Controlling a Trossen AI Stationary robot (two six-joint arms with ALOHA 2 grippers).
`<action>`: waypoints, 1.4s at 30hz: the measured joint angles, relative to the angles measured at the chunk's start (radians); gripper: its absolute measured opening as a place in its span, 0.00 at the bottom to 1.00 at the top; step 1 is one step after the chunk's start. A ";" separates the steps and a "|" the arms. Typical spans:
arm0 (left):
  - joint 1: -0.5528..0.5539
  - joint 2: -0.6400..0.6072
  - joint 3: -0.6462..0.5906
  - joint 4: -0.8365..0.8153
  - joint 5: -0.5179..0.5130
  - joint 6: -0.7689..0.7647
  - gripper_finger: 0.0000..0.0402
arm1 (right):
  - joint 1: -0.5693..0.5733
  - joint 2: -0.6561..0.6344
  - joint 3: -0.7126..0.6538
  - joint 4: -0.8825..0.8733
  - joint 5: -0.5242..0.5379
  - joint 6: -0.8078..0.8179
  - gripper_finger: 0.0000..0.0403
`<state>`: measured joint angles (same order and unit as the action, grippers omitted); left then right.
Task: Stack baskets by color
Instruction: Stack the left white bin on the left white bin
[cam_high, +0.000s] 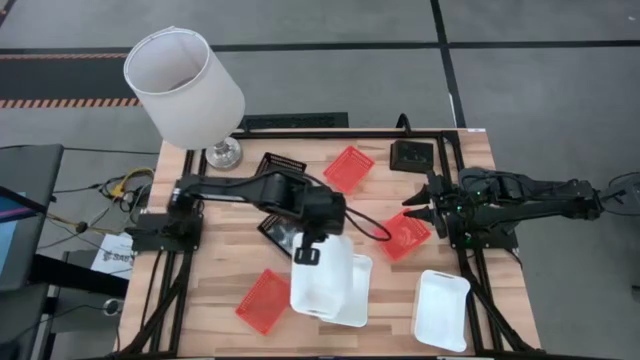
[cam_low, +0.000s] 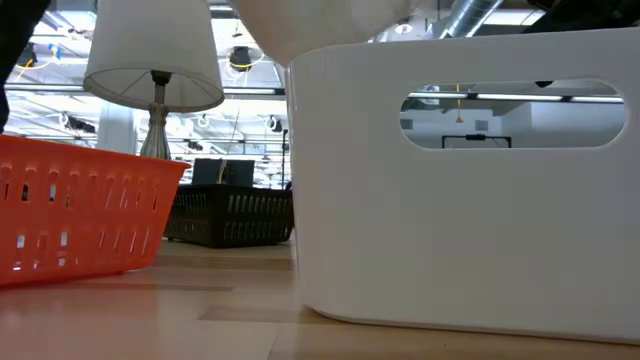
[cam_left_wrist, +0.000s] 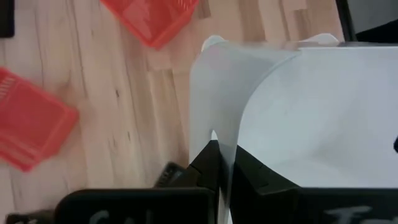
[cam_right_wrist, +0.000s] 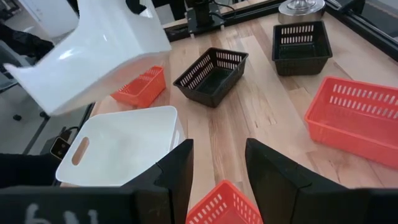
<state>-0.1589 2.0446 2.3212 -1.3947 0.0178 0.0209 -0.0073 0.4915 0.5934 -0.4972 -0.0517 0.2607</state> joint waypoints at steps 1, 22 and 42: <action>0.001 0.023 0.029 -0.001 0.000 0.013 0.00 | 0.000 0.000 0.000 0.000 0.000 0.000 0.42; -0.010 0.143 0.017 0.175 -0.004 0.051 0.00 | 0.000 -0.001 0.000 -0.062 0.000 0.000 0.41; -0.010 0.152 0.013 0.124 0.148 0.106 0.00 | 0.000 -0.001 0.000 -0.076 0.000 -0.008 0.41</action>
<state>-0.1693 2.1967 2.3344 -1.2711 0.1655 0.1270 -0.0074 0.4904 0.5934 -0.5732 -0.0521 0.2531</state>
